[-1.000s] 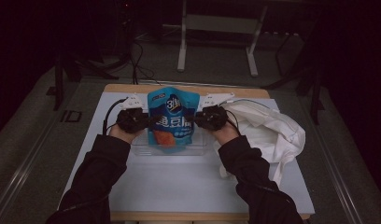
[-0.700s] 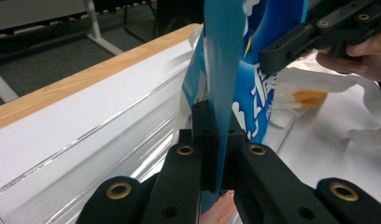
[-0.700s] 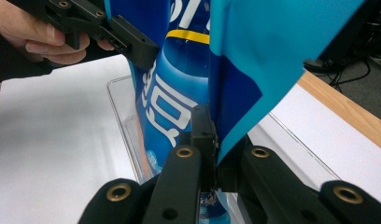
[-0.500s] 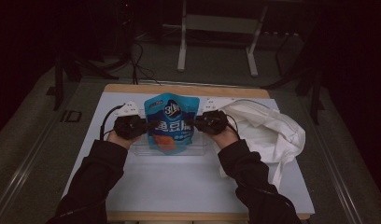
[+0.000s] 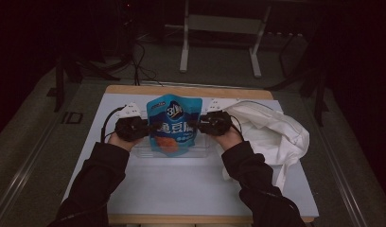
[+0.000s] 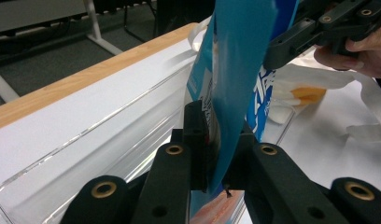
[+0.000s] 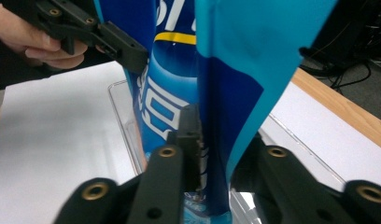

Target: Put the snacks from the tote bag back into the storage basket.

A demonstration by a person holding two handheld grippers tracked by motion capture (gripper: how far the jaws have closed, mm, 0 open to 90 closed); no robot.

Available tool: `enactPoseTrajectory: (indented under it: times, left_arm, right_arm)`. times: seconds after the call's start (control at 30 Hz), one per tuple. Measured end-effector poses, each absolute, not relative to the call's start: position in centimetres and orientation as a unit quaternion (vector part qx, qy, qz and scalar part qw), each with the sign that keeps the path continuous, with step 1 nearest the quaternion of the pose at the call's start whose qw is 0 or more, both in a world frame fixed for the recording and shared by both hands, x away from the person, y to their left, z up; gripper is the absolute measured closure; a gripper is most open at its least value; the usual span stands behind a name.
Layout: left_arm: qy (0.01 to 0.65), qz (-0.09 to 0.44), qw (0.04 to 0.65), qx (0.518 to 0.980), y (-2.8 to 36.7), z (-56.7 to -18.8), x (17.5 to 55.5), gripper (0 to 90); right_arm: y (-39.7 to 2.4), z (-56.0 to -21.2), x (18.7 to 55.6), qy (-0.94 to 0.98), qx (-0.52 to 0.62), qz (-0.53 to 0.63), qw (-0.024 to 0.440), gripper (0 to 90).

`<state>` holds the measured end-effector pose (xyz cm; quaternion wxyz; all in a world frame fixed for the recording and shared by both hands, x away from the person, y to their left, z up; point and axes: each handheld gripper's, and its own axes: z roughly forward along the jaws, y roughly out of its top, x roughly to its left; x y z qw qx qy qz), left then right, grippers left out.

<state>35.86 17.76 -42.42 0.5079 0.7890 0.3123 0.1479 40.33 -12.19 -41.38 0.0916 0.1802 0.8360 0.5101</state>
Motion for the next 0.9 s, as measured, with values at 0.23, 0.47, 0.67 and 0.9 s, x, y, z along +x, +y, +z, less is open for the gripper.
enactPoseTrajectory:
  times: [0.23, 0.47, 0.67, 0.9]
  left_arm:
    - [0.320, 0.142, 0.521, 0.778, 17.9, -42.4, 35.7, 64.2]
    - [0.328, 0.138, 0.515, 0.780, 17.8, -42.0, 35.6, 40.0]
    - [0.332, 0.132, 0.517, 0.778, 18.2, -41.8, 35.6, 24.8]
    - [0.329, 0.150, 0.501, 0.786, 18.2, -41.9, 35.2, 4.9]
  right_arm:
    - [-12.6, -41.0, 40.3, 0.832, 0.184, 0.514, 0.100, 45.3]
    - [-13.4, -40.8, 40.5, 0.820, 0.202, 0.526, 0.097, 16.9]
    - [-14.2, -40.7, 40.5, 0.823, 0.198, 0.525, 0.092, 11.6]
    - [-14.7, -40.5, 40.3, 0.826, 0.199, 0.513, 0.119, 11.6]
